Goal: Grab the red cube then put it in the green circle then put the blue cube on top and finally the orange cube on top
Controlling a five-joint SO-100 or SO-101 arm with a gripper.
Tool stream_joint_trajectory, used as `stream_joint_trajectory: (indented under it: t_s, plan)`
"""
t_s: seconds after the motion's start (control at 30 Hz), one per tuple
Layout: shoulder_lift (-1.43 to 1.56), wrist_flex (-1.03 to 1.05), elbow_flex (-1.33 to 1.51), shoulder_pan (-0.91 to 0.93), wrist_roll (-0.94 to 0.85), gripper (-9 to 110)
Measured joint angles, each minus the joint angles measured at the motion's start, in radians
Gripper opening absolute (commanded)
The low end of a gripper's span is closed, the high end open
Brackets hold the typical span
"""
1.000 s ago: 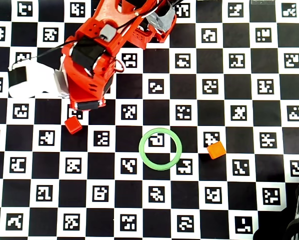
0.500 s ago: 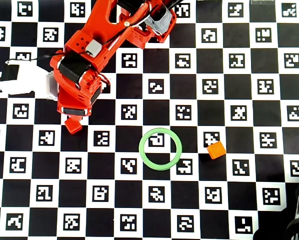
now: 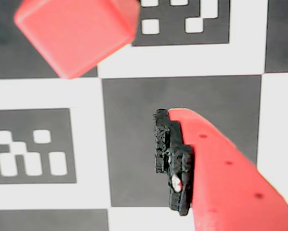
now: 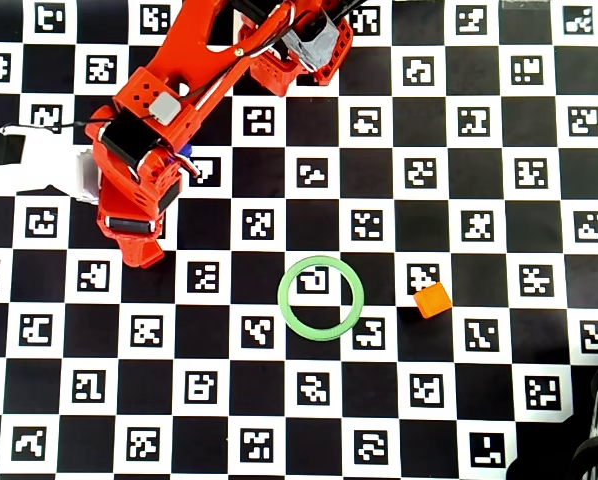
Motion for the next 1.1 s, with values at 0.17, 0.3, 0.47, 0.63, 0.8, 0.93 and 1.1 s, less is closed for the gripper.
stream_joint_trajectory:
  t_s: [0.17,0.3,0.47,0.63,0.8,0.93,1.1]
  plan:
    - [0.000,-0.054,0.069,0.000,0.002,40]
    - [0.000,-0.103,0.121,0.000,0.002,40]
    - [0.000,-0.178,0.190,0.000,-0.015,41]
    - [0.000,-0.255,0.245,0.000,-0.023,41]
    - [0.000,-0.321,0.285,0.000,-0.029,42]
    - [-0.014,-0.359,0.295,0.000,-0.037,43]
    - [-0.049,-0.374,0.295,0.000,-0.040,43]
